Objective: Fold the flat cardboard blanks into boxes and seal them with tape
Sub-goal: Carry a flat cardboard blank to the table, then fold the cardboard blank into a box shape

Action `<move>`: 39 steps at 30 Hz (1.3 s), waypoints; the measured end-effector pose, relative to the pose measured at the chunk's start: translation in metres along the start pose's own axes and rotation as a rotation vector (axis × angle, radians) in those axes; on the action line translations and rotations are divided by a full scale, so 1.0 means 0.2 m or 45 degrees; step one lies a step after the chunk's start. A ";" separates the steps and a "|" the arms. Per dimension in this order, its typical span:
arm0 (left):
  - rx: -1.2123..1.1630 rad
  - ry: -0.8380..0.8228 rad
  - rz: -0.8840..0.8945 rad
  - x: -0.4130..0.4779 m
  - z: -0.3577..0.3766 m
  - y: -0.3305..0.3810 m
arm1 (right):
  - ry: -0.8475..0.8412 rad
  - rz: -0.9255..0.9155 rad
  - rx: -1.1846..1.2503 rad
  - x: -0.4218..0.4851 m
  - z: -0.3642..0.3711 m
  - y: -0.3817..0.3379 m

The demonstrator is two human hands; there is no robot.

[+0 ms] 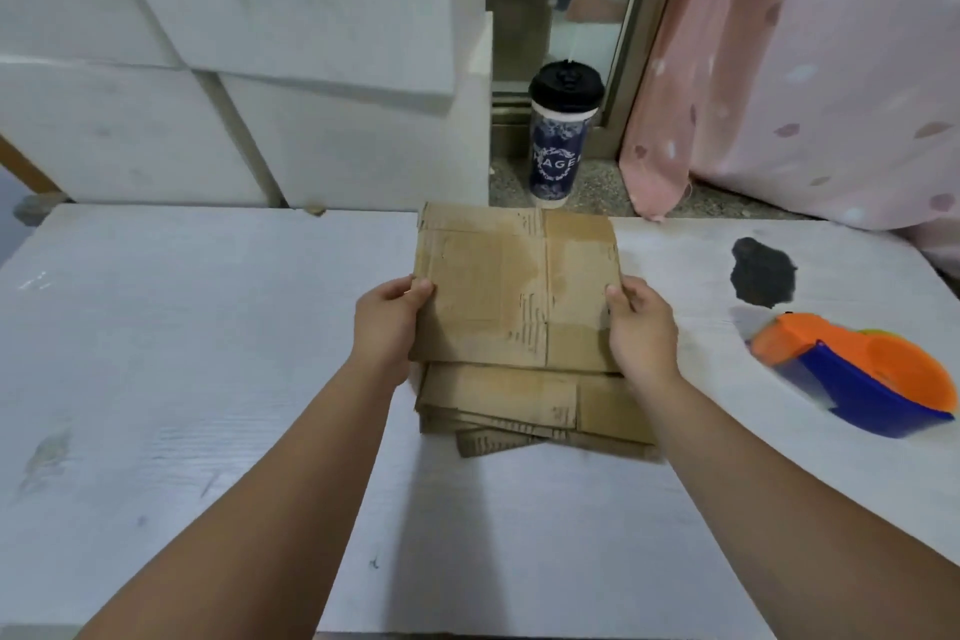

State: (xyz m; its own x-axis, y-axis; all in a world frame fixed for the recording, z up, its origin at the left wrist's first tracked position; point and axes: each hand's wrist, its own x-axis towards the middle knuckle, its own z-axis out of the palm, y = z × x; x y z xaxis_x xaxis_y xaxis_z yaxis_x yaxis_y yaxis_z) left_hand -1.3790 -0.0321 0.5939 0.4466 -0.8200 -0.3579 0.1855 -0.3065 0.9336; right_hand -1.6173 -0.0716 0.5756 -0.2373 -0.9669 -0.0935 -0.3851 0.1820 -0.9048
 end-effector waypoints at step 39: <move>-0.126 -0.133 0.807 -0.93 -0.16 -0.39 | -0.316 -0.211 0.821 -0.73 -0.24 0.16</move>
State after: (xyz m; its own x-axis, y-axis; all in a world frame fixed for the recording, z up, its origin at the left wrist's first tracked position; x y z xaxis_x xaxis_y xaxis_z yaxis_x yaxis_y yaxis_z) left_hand -1.4490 0.1598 0.5873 0.4097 -0.8714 0.2699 -0.0041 0.2941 0.9558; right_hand -1.6380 0.0835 0.5801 0.0184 -0.9989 0.0440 0.2241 -0.0388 -0.9738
